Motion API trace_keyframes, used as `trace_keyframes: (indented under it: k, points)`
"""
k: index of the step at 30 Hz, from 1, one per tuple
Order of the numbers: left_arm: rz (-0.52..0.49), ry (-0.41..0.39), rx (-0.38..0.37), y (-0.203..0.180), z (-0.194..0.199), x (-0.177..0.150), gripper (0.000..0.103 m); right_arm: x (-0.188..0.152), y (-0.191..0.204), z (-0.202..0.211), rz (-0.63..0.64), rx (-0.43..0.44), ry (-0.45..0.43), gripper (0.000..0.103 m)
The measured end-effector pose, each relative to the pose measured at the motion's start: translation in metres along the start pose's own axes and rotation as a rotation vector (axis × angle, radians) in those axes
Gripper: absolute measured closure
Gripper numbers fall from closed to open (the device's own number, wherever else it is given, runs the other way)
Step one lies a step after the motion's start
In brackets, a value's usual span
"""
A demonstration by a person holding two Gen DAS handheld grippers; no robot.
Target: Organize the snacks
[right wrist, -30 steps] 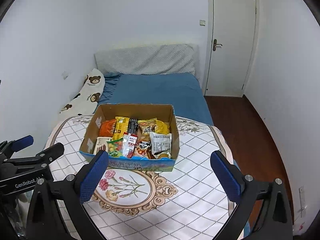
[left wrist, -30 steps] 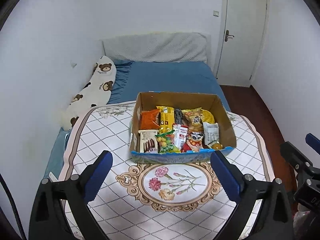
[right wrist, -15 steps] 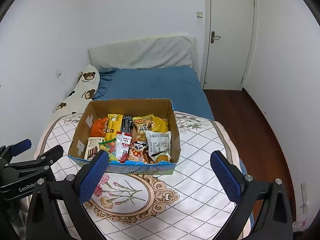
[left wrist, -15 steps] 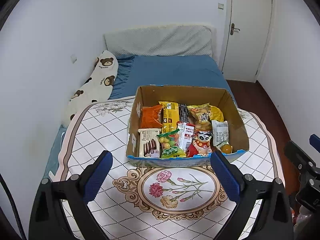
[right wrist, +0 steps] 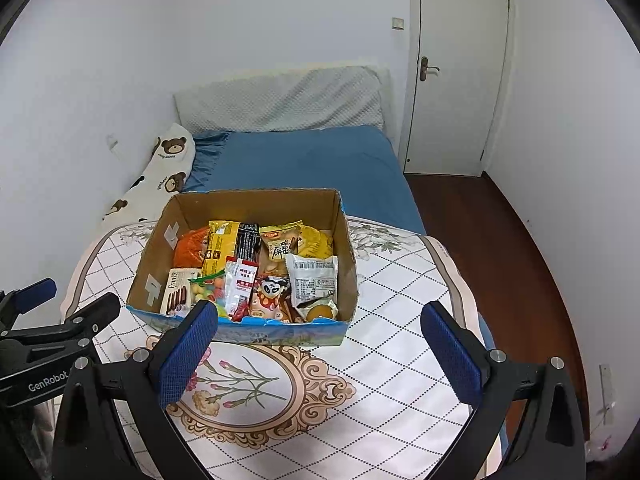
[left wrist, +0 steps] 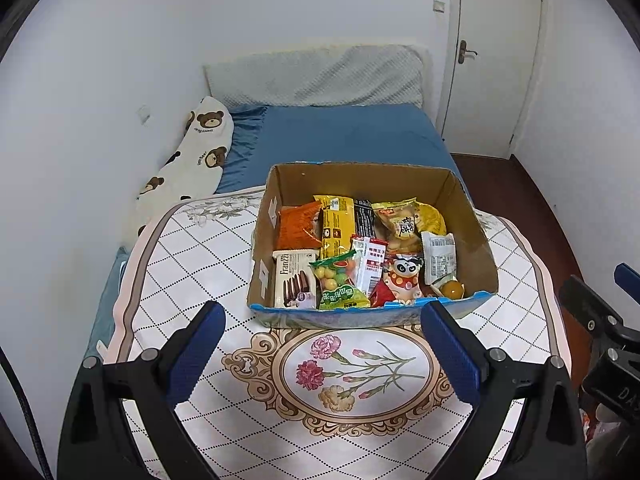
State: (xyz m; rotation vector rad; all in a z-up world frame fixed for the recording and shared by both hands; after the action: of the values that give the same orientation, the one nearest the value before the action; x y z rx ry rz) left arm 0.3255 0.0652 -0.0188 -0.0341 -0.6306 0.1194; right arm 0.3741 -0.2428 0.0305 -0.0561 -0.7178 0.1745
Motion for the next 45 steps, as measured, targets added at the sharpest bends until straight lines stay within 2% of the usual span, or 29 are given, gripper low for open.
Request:
trace_keyframes:
  k: [45]
  points:
    - [-0.002,-0.027,0.001,-0.004,0.014,0.003,0.003,-0.002,-0.006,0.006,0.001,-0.01,-0.011,0.0]
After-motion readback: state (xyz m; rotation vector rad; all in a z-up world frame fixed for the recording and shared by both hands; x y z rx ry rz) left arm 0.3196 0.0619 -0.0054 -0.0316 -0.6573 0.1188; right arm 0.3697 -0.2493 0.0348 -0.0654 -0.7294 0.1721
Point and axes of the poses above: each gripper's, at about its wrist camera, not at the fingertips, and z roughly against the way its jaws point, y to its left, x to its top, the point moved 8 cm from there along -z, roughly the way its jaws point, and after that the axes turned 12 degrees about z, right-handed, at the moved point
